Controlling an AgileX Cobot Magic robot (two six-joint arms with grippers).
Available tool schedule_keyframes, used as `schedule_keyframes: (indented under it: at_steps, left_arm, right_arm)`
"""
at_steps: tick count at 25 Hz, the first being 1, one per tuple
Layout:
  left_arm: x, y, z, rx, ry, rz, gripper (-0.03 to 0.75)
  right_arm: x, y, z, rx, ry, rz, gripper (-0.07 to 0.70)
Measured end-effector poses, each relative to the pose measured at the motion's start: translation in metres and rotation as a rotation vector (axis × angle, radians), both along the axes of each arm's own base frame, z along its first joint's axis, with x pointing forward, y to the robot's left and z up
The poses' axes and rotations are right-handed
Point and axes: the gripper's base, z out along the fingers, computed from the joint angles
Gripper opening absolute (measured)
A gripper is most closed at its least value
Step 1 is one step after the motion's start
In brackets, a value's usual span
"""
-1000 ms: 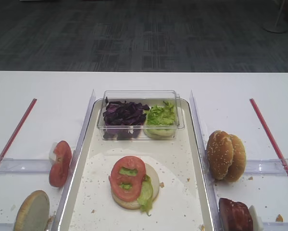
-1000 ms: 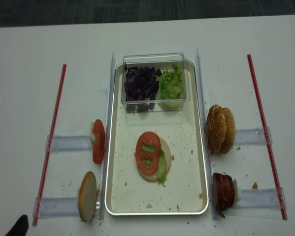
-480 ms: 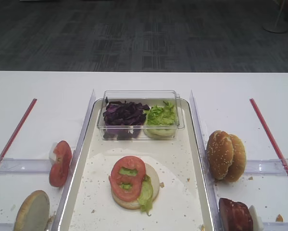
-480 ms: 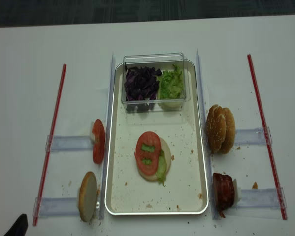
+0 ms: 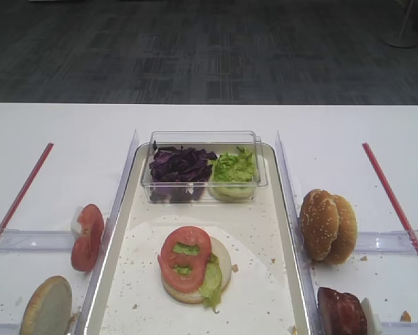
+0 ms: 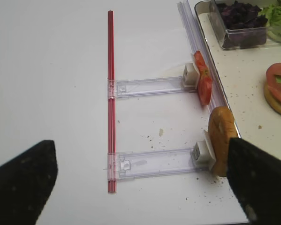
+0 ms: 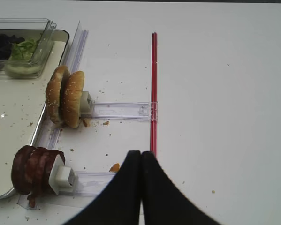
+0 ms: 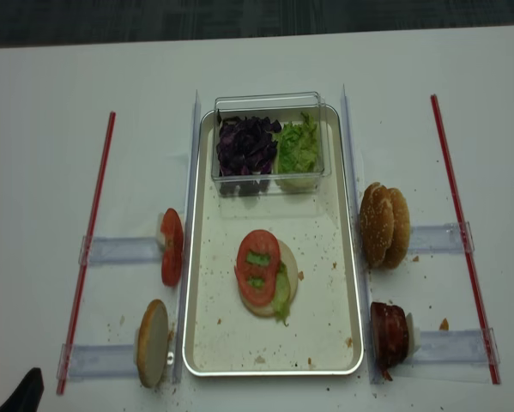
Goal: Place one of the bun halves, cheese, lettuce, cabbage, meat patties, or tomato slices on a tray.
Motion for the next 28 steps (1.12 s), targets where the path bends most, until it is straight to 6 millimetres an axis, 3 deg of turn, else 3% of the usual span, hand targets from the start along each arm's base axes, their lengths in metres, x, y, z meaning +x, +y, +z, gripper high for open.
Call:
schedule_keyframes:
  at_steps: [28]
  left_arm:
    - [-0.0001,0.0000,0.0000,0.000,0.000,0.002,0.671]
  right_arm:
    - [0.0000,0.0000,0.0000,-0.002,0.000,0.001,0.036]
